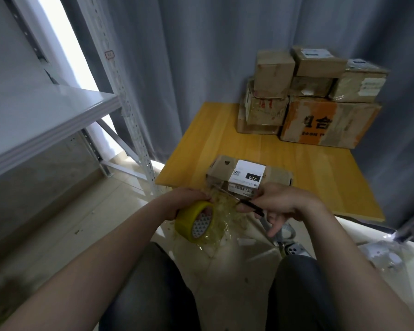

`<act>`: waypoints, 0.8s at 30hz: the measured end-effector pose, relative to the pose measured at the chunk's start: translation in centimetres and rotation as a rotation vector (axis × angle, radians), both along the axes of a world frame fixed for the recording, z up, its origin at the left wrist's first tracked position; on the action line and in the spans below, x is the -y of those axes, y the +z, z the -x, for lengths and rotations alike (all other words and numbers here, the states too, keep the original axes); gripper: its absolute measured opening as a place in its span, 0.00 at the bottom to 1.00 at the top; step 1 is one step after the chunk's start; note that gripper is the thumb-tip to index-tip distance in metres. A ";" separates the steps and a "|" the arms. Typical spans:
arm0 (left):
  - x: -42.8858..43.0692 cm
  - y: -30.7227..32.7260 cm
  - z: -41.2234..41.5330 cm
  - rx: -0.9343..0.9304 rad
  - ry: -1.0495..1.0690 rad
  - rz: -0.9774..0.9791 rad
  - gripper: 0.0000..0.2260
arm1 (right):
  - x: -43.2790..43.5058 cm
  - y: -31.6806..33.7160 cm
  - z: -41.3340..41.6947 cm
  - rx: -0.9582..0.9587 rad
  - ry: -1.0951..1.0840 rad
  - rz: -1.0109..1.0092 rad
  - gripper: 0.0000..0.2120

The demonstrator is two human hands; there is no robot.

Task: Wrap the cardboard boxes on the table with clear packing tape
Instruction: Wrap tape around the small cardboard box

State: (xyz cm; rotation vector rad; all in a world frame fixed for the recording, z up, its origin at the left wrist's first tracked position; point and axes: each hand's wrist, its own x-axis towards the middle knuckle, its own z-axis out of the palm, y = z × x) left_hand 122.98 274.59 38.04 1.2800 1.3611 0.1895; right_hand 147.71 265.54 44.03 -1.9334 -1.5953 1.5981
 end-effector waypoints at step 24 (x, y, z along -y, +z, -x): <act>-0.8 -2.5 0.0 0.048 -0.059 -0.011 0.18 | -2.4 -2.4 1.5 -0.036 -0.093 -0.141 0.07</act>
